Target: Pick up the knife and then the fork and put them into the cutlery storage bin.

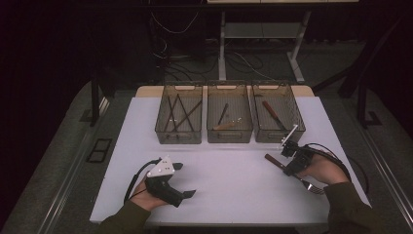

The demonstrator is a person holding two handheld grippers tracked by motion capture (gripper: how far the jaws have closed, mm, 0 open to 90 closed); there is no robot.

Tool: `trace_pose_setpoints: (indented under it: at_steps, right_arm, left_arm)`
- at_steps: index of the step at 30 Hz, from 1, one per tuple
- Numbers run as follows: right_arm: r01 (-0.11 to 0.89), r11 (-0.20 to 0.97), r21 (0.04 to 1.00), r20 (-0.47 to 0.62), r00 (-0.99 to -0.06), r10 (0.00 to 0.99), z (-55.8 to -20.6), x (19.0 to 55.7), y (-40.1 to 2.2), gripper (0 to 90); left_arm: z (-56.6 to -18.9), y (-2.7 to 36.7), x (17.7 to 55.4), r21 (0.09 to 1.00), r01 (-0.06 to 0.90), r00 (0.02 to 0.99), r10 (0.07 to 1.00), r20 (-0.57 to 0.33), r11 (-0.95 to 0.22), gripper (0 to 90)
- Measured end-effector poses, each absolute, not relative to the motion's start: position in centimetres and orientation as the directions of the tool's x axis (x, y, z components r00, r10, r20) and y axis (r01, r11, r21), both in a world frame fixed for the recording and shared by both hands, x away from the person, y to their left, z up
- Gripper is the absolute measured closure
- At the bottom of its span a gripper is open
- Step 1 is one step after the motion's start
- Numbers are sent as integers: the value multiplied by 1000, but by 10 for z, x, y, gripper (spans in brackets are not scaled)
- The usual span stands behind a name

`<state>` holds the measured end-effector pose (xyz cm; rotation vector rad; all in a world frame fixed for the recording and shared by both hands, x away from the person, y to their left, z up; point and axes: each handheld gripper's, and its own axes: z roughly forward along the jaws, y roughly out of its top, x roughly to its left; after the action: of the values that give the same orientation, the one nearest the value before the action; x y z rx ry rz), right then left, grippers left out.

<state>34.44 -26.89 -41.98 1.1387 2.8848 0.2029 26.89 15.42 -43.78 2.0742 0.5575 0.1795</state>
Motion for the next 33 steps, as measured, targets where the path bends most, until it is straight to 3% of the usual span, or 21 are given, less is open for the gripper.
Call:
trace_pose_setpoints:
  at_steps: [11, 33]
  right_arm:
    - [678, 726, 116, -5, -730, 683, -419, 345, -266, 775]
    - [711, 636, 300, 63, -680, 730, -408, 338, -298, 776]
  left_arm:
    - [-438, 154, 268, 834, 317, 886, 454, -91, -452, 0]
    - [-437, 154, 269, 835, 316, 887, 452, -91, -451, 0]
